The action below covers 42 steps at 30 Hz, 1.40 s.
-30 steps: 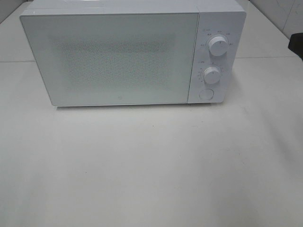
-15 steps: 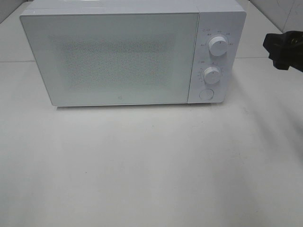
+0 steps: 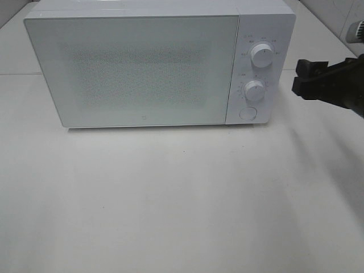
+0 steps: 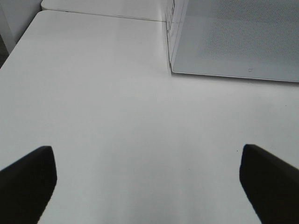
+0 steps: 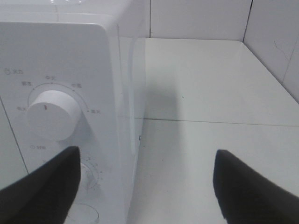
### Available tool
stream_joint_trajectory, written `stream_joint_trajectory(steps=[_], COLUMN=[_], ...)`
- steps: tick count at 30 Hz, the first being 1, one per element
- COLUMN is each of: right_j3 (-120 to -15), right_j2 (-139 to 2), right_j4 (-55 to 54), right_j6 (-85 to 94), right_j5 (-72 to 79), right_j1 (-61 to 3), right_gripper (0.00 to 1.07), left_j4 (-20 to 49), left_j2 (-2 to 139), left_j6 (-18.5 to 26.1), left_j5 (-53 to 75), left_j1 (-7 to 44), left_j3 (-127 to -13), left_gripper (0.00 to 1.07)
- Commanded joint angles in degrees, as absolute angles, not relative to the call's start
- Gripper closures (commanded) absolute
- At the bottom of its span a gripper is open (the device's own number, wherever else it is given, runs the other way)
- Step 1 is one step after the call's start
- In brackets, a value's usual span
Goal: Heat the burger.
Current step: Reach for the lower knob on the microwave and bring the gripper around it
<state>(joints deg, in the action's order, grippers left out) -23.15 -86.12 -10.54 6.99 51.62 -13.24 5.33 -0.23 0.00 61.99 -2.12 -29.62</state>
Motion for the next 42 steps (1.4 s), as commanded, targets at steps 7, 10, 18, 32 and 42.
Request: stream_joint_trajectory(steps=[7, 10, 18, 32, 42], right_j3=[-23.2, -23.2, -24.1, -27.2, -29.6], right_j2=[-93.2, -94.7, -98.5, -103.6, -103.9], right_j4=[-27.3, -29.2, -35.2, -36.0, -35.8], right_j6=[16.4, 16.4, 16.4, 15.3, 15.0], right_j5=[64.9, 66.8, 70.4, 72.9, 72.8], right_j1=[-24.4, -27.3, -32.8, -33.7, -33.3], right_gripper=[0.31, 0.31, 0.31, 0.31, 0.31], left_j4=[5.8, 5.8, 5.8, 5.8, 5.8], left_j2=[-1.7, -1.7, -1.7, -1.7, -1.7], left_j6=[0.0, 0.0, 0.0, 0.0, 0.0], left_j5=[61.2, 61.2, 61.2, 61.2, 61.2], left_j1=[-2.2, -2.2, -2.2, -2.2, -2.2], left_j3=[-29.6, -29.6, -29.6, -29.6, -29.6], left_gripper=[0.06, 0.06, 0.06, 0.06, 0.06])
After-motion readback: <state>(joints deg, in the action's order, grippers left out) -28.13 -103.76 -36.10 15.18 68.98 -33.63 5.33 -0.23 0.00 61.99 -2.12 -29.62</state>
